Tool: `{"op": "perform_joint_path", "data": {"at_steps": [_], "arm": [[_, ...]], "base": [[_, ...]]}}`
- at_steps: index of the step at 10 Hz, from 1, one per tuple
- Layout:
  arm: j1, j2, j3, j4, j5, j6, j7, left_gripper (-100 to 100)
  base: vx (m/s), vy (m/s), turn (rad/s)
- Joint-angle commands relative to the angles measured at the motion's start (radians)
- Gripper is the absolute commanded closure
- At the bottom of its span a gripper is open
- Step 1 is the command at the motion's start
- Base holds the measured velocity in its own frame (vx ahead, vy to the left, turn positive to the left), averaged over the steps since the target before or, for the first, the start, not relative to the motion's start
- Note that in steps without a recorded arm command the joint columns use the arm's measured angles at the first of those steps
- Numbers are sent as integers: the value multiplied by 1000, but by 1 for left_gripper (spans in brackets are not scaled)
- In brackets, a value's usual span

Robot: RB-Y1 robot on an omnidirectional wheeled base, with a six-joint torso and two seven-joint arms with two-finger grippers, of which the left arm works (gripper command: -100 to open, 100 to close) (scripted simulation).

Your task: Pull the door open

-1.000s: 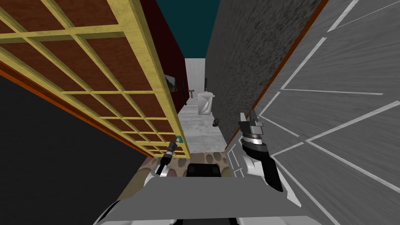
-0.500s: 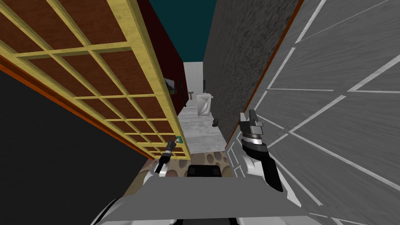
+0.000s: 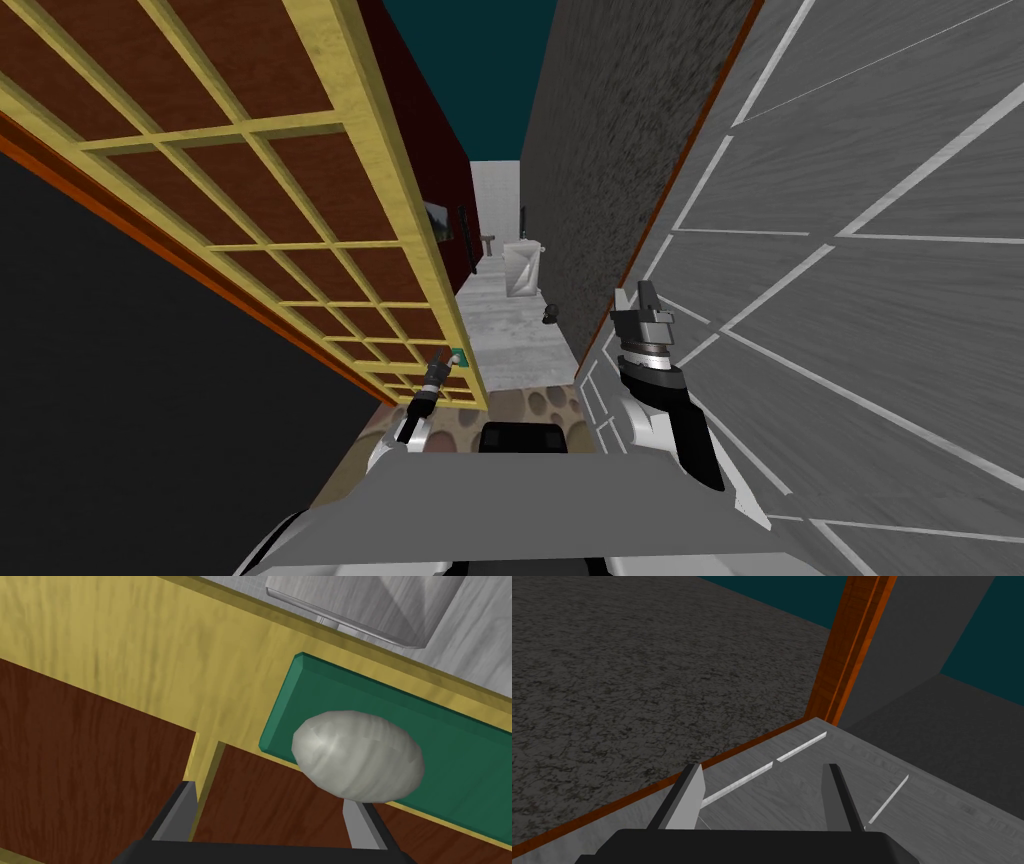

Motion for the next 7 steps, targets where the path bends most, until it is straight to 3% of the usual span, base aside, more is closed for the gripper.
{"op": "perform_joint_path", "data": {"at_steps": [1, 2, 4, 7], "arm": [[-11, -29, -19, 31, -6, -18, 13, -100], [-13, -33, -18, 30, 0, -14, 47, -100], [-13, -33, -18, 30, 0, -14, 47, -100], [-19, -42, -17, 30, 13, -6, 123, -100]], "base": [[-24, 6, -12], [-37, 6, -41], [-11, 3, 3], [-46, 9, -25]]}}
